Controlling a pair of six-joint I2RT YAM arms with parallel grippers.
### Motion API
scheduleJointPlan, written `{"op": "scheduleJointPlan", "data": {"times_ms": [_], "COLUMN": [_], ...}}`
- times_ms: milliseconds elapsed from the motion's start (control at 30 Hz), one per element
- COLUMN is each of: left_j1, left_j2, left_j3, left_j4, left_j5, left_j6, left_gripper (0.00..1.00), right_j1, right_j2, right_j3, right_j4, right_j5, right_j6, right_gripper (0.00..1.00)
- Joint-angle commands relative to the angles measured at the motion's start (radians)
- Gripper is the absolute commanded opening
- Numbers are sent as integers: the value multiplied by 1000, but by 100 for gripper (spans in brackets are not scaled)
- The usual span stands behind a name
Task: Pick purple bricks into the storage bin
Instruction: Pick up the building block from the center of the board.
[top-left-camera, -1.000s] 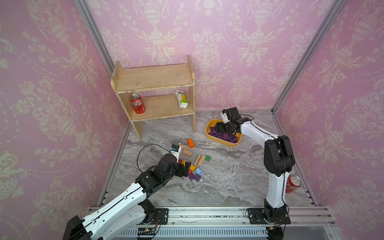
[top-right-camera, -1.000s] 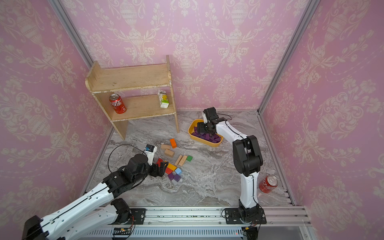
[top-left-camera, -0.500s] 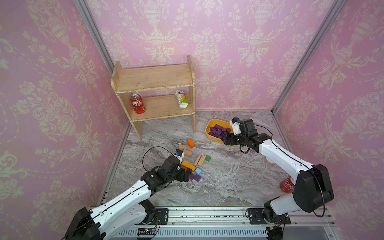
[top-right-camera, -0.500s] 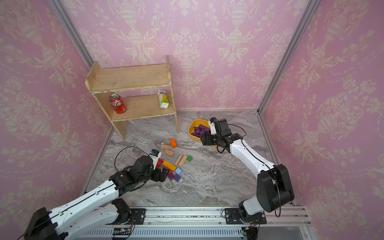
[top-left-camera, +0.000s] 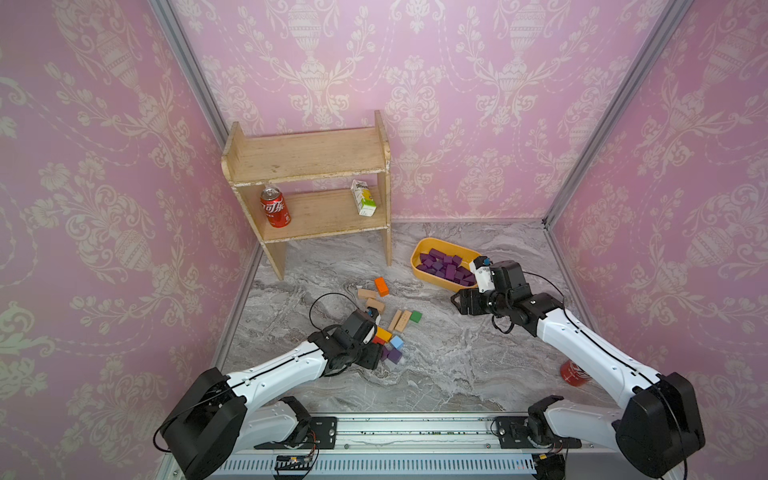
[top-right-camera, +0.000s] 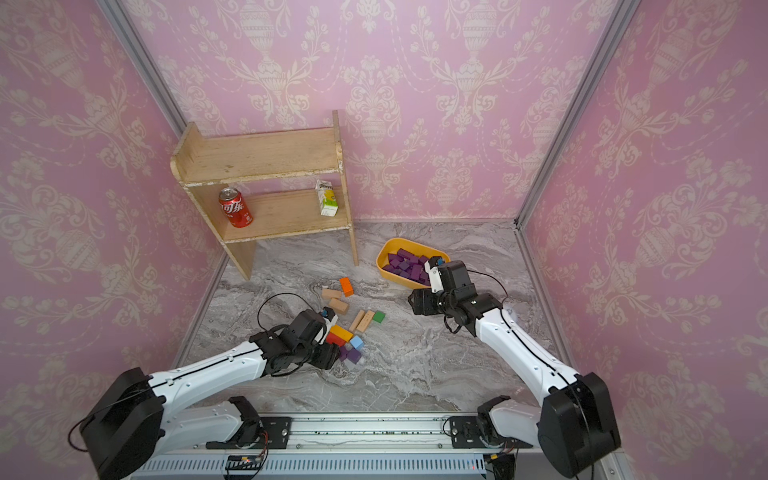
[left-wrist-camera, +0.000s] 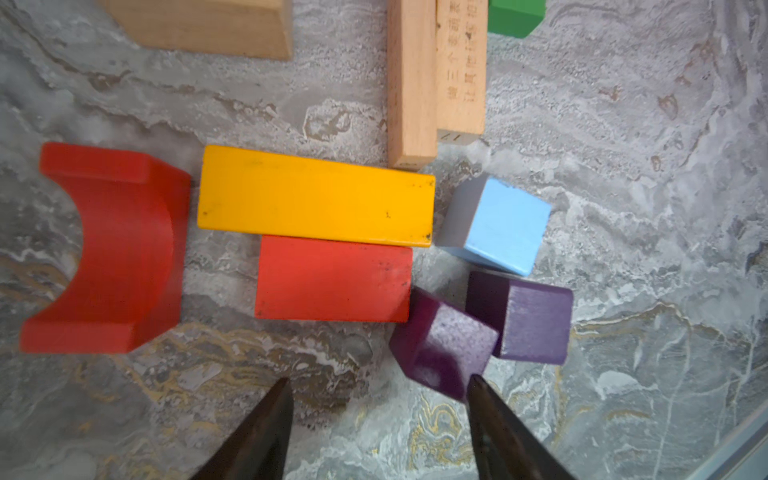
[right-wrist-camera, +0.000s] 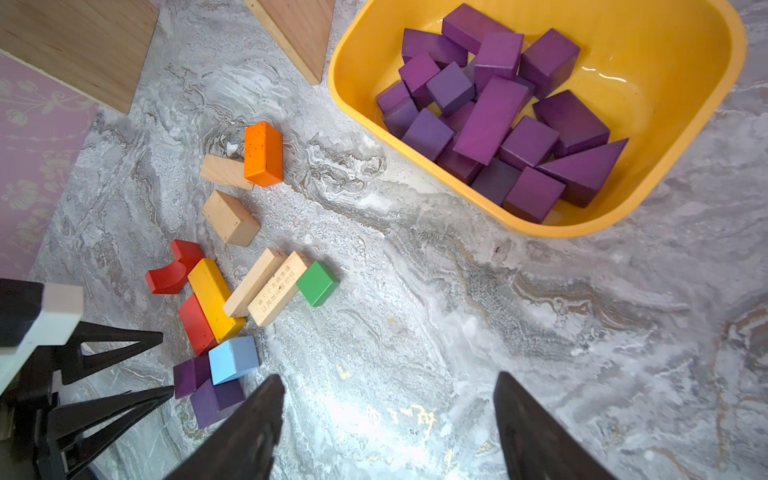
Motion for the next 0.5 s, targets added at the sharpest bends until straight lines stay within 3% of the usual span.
{"op": "scheduleJointPlan", "data": {"times_ms": [0, 467], "left_j1": [-14, -23], "left_j2": [7, 2], "left_j3": [36, 26], "left_j4": [11, -14], "left_j5": [19, -12], "left_j6": [34, 42], "left_gripper": [67, 66], "right_j1": [1, 1], "right_j2": [-17, -115], "right_j3": [-35, -118], "right_j4": [-9, -4], "right_j5": [35, 69], "right_j6": [-11, -29], "right_gripper": [81, 81]}}
